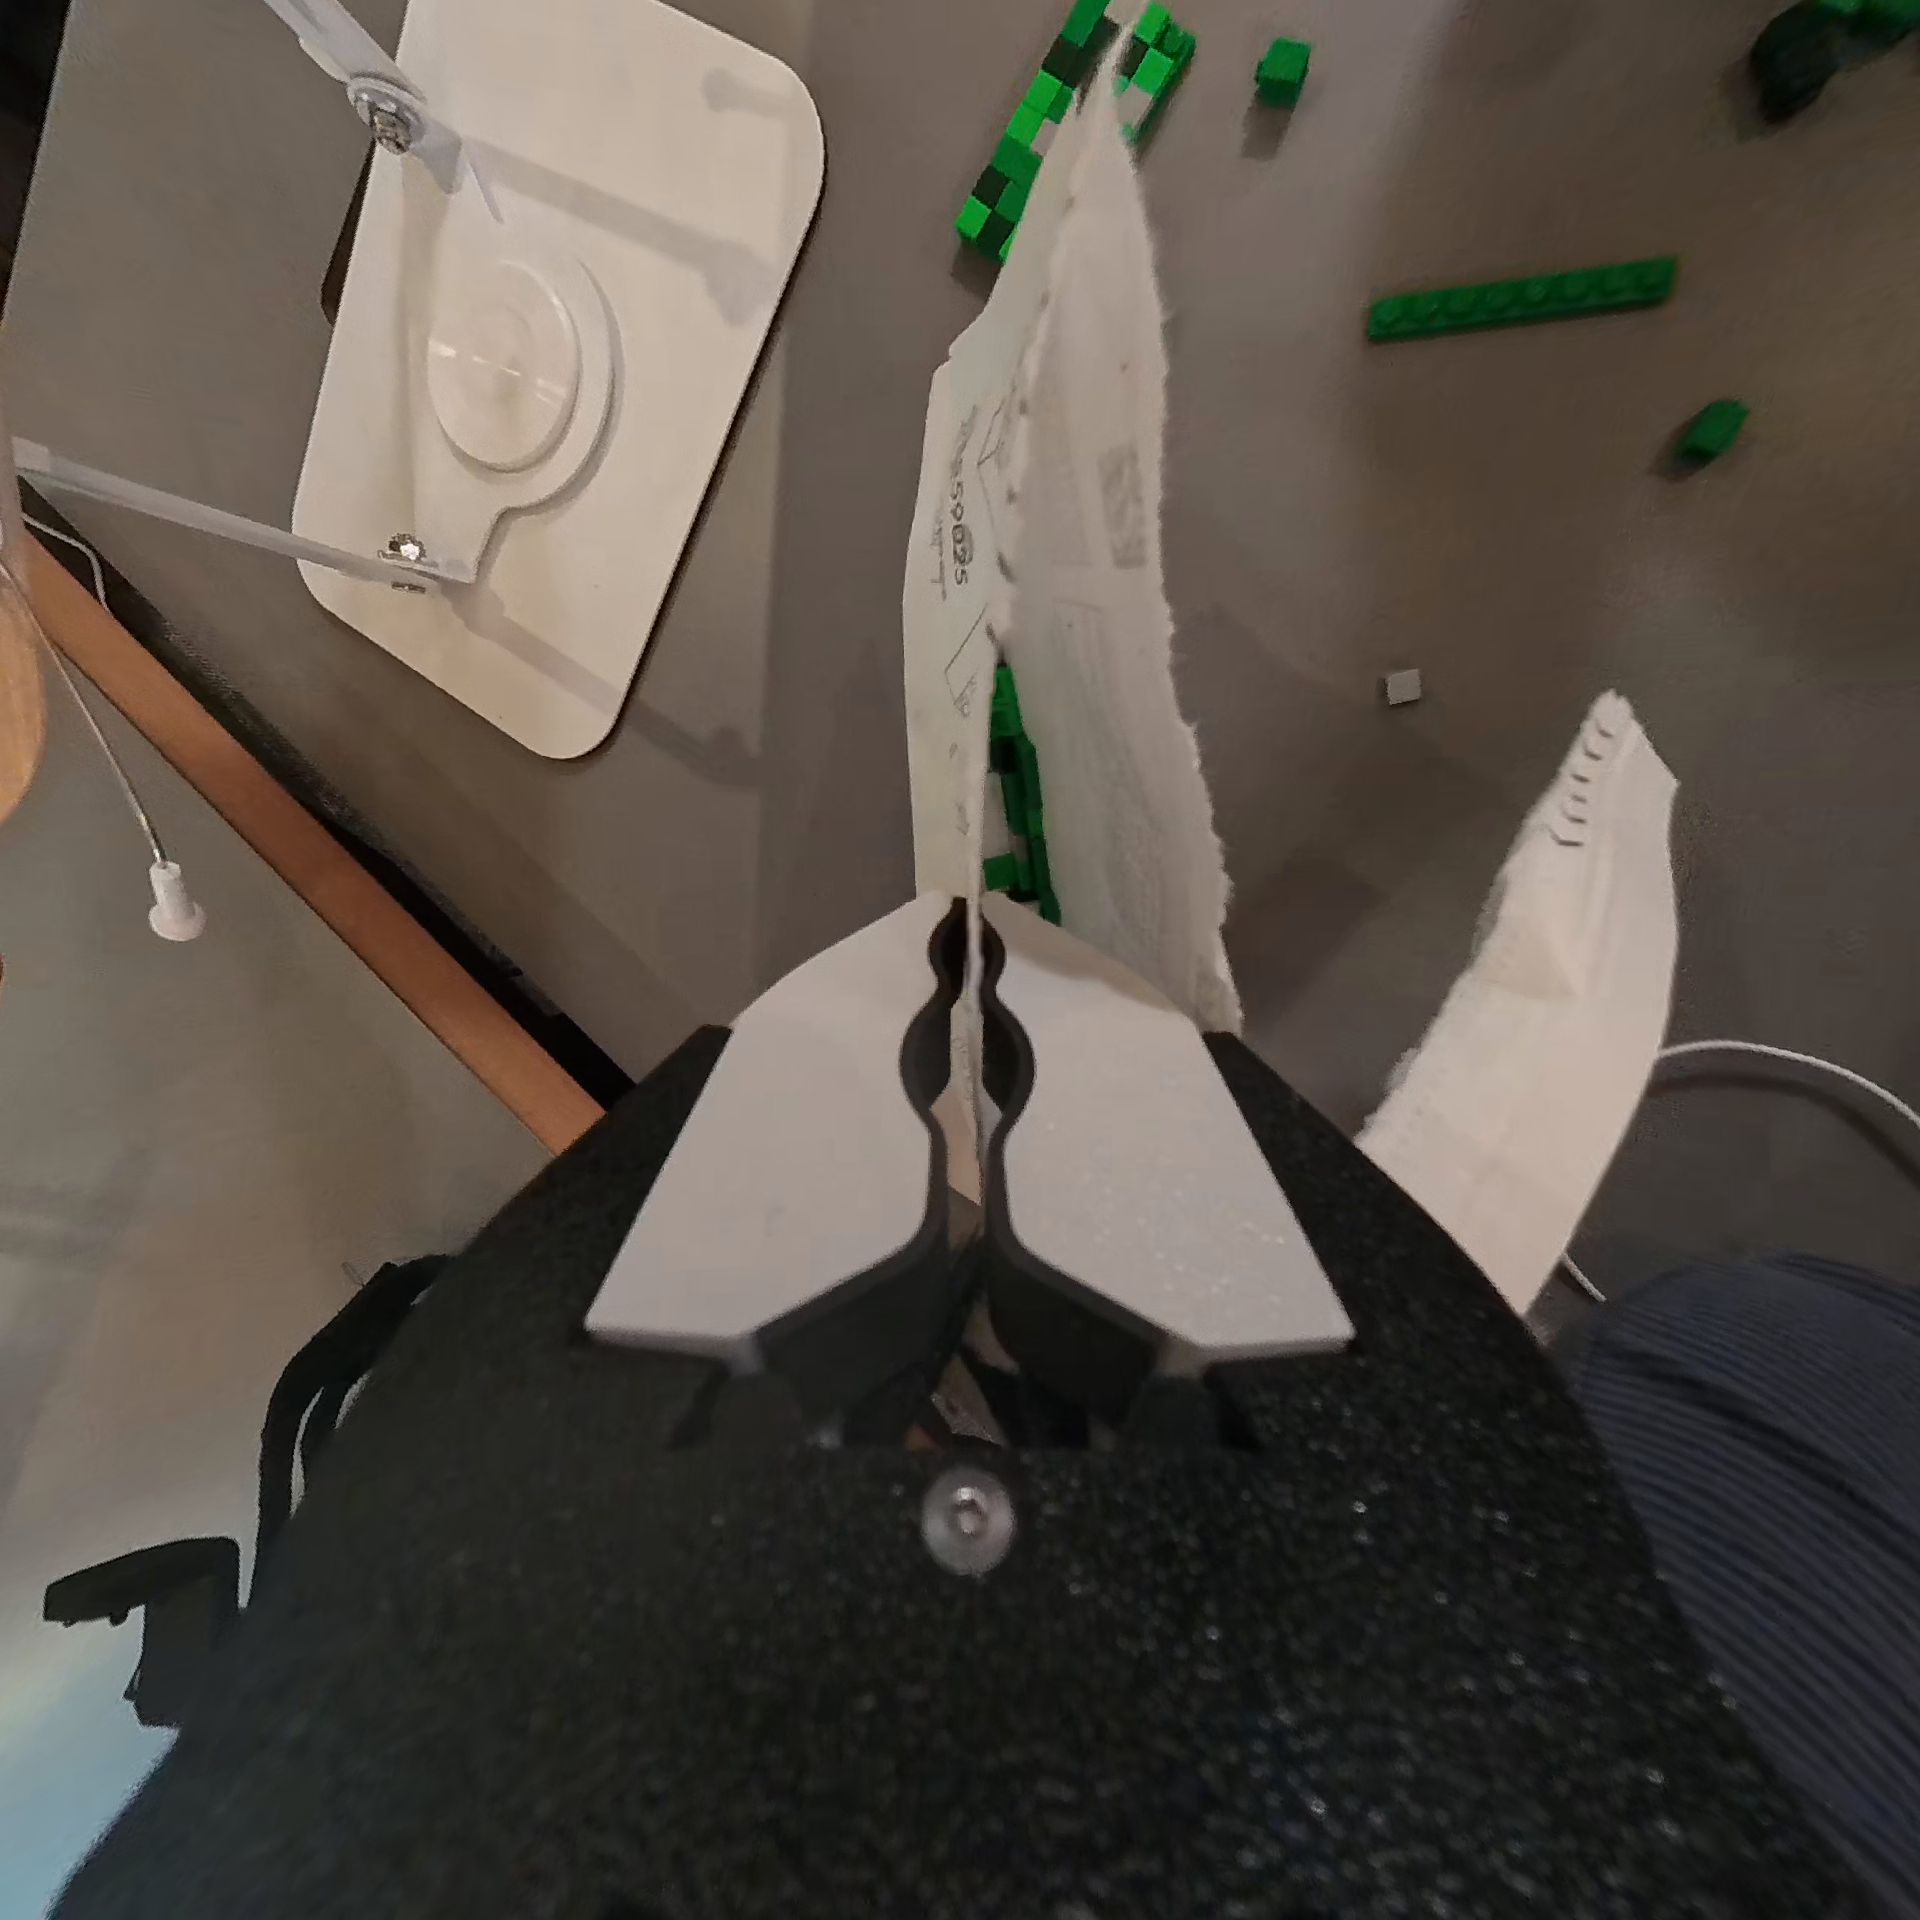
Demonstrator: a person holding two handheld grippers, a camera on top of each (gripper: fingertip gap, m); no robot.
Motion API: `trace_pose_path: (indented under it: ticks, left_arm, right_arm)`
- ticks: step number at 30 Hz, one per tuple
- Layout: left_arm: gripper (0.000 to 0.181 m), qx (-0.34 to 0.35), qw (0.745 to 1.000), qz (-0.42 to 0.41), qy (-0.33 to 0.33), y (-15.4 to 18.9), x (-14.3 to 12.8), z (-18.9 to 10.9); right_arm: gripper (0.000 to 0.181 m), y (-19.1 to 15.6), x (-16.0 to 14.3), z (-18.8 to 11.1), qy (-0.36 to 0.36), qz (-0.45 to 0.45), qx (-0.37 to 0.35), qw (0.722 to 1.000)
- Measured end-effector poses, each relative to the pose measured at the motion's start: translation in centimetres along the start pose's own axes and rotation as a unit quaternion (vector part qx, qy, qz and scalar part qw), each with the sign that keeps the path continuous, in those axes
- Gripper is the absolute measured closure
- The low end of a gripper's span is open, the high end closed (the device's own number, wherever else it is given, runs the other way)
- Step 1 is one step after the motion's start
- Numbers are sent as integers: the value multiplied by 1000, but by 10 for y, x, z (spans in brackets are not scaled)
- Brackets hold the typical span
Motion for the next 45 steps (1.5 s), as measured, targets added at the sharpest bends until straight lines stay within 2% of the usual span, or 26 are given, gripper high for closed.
trace_pose_path:
  ticks: [5, 11, 18, 22, 26, 36, 39, 42, 45]
  left_arm:
    - [181, -3, 1000, -1, 2, -1, 2, 2]
    - [181, -7, 1000, 7, 3, 0, 6, 3]
    - [181, -10, 1000, 8, 1, 1, 7, 5]
    - [181, -12, 1000, 10, 1, 2, 8, 5]
    - [181, -14, 1000, 12, -1, 3, 9, 5]
    - [181, -13, 1000, 7, 3, 3, 7, 4]
    - [181, -10, 1000, -2, 13, 1, 3, 0]
    - [181, -2, 999, -37, 31, -5, -7, -6]
    - [181, 2, 998, -59, 20, -8, -21, -6]
  right_arm:
    - [164, -2, -6, 1, -14, 13, 6, 1000]
    - [167, -54, -13, -7, -27, -28, 105, 994]
    - [168, -99, -40, -11, -57, -90, 141, 984]
    - [165, -114, -50, -3, -63, -135, 134, 980]
    - [165, -118, -46, 2, -52, -148, 124, 980]
    - [173, -117, -49, 8, -85, -168, 109, 976]
    - [173, -123, -28, 0, -41, -176, 117, 976]
    - [173, -126, 31, 5, 51, -171, 74, 981]
    - [173, -140, 83, 29, 107, -185, 64, 975]
Point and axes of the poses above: each gripper's, where its closed fingertips meet, z out along the fingers, x out of its top, y = z × x across the jaws, the point moved 1 cm from there along -z, back along the fingers, and after that the axes turned 10 degrees about z, right-handed, at the moved point
